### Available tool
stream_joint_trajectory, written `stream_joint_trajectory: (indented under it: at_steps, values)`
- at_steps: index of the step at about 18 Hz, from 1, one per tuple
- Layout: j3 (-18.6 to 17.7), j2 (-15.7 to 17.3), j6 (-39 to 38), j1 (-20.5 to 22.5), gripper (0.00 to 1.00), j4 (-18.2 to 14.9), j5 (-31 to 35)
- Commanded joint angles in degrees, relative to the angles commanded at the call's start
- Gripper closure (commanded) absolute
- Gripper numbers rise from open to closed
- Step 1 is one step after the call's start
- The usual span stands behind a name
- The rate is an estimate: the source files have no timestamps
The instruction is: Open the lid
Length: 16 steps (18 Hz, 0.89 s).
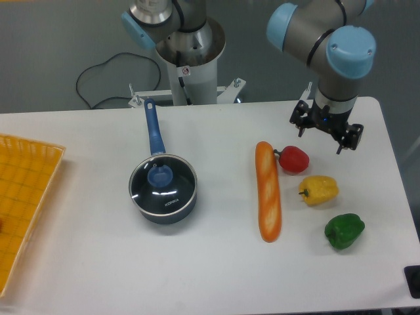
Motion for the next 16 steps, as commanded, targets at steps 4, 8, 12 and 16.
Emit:
stream_joint_trajectory:
  at_steps: [4,8,12,16]
  values:
    - [-3.59,3.6,0.35,-0.52,0.0,0.53,-0.26]
    - [-9.3,5.62,-0.87,-1.84,0.0,2.81,-5.26]
    - [-10.46,8.0,-5.43,-5.35,0.0,2.37,-4.83]
    - [-10.81,9.93,-12.39,-7.9,0.0,1.67,-4.66]
